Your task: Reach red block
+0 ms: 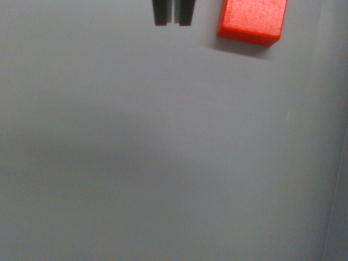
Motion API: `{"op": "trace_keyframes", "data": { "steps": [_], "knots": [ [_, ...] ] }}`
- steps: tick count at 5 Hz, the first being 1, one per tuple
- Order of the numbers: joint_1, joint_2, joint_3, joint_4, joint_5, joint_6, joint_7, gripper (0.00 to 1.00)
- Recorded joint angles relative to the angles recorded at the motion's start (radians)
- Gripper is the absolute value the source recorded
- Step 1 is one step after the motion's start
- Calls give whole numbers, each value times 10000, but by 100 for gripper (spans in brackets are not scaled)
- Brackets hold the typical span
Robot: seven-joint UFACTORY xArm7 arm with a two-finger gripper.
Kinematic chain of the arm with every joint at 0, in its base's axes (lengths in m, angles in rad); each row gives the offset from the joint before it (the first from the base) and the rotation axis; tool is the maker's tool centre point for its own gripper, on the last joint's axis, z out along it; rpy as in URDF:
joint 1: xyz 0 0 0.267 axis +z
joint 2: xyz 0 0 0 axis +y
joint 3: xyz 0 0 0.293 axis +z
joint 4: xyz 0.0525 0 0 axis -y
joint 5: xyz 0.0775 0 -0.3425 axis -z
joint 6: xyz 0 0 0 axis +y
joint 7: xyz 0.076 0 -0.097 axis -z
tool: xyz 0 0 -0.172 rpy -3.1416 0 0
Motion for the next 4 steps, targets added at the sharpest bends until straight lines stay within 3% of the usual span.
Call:
{"op": "trace_keyframes", "data": {
  "steps": [1, 2, 3, 4],
  "knots": [
    [109, 111, 87, -337, -25, -454, 49, 0],
    [109, 111, 87, -337, -25, -454, 49, 0],
    [214, 217, 170, -659, -49, -888, 95, 0],
    [214, 217, 170, -659, -49, -888, 95, 0]
  ]
}}
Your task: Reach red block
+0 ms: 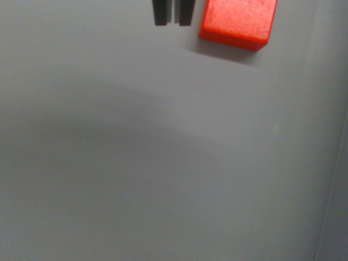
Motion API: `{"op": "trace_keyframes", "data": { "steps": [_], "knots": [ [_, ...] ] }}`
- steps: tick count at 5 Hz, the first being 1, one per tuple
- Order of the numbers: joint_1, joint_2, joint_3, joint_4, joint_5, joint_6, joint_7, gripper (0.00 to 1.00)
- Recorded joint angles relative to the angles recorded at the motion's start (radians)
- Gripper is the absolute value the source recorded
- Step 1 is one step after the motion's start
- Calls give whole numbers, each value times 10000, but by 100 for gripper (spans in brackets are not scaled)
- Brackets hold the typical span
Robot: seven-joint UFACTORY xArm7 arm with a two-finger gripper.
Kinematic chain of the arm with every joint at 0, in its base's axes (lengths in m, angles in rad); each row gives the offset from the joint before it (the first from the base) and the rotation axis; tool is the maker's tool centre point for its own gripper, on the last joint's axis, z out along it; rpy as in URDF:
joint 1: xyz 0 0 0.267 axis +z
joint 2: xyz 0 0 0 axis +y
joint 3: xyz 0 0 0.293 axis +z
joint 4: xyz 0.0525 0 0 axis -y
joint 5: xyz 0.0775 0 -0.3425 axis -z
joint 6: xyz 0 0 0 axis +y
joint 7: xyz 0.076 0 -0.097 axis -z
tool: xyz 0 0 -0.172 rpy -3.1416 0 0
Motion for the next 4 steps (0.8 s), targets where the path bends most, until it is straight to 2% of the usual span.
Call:
{"op": "trace_keyframes", "data": {
  "steps": [1, 2, 3, 4],
  "knots": [
    [100, 102, 79, -308, -23, -415, 44, 0],
    [100, 102, 79, -308, -23, -415, 44, 0],
    [190, 193, 151, -586, -43, -790, 84, 0],
    [190, 193, 151, -586, -43, -790, 84, 0]
  ]
}}
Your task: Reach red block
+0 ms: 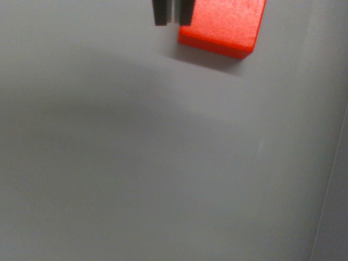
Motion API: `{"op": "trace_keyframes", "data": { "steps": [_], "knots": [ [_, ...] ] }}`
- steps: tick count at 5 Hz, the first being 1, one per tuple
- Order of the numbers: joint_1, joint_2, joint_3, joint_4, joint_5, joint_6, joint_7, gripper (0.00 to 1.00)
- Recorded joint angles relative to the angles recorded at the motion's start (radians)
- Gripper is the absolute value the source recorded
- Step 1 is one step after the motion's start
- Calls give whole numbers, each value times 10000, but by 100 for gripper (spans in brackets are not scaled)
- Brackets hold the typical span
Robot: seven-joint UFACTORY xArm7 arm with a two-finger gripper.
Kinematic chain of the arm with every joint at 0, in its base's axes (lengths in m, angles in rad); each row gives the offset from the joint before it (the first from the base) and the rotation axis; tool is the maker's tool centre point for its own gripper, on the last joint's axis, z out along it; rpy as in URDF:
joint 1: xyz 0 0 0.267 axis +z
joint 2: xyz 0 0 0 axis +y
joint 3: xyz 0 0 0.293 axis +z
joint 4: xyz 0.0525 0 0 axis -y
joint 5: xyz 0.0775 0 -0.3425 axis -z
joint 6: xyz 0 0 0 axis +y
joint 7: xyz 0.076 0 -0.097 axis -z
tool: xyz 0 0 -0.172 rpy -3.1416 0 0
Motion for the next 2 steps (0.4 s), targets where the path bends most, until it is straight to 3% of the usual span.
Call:
{"op": "trace_keyframes", "data": {
  "steps": [1, 2],
  "knots": [
    [87, 88, 69, -268, -20, -361, 39, 0],
    [87, 88, 69, -268, -20, -361, 39, 0]
  ]
}}
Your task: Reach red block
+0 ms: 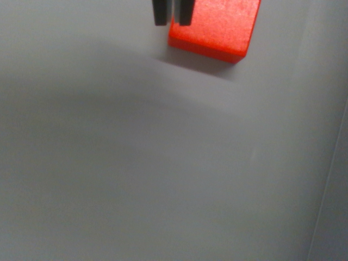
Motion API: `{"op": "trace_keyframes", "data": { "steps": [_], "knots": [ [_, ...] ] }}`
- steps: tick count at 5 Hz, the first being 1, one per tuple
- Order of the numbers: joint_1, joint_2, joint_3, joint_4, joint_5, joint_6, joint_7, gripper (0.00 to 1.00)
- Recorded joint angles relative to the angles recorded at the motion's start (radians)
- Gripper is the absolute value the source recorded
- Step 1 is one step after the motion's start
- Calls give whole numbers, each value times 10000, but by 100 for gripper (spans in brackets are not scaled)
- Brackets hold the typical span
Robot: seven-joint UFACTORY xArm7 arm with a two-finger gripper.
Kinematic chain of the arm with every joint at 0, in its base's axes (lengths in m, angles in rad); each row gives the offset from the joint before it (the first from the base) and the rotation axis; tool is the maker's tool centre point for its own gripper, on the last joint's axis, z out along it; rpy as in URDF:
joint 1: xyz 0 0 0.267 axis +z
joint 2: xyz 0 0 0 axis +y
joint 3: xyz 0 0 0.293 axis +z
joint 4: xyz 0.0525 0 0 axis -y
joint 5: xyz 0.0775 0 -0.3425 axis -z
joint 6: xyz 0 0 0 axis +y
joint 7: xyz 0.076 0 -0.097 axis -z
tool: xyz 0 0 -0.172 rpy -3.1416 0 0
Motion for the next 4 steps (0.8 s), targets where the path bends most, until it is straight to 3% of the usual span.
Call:
{"op": "trace_keyframes", "data": {
  "steps": [1, 2, 3, 4],
  "knots": [
    [78, 79, 62, -240, -18, -323, 35, 0],
    [78, 79, 62, -240, -18, -323, 35, 0],
    [146, 148, 116, -450, -33, -606, 65, 0],
    [146, 148, 116, -450, -33, -606, 65, 0]
  ]
}}
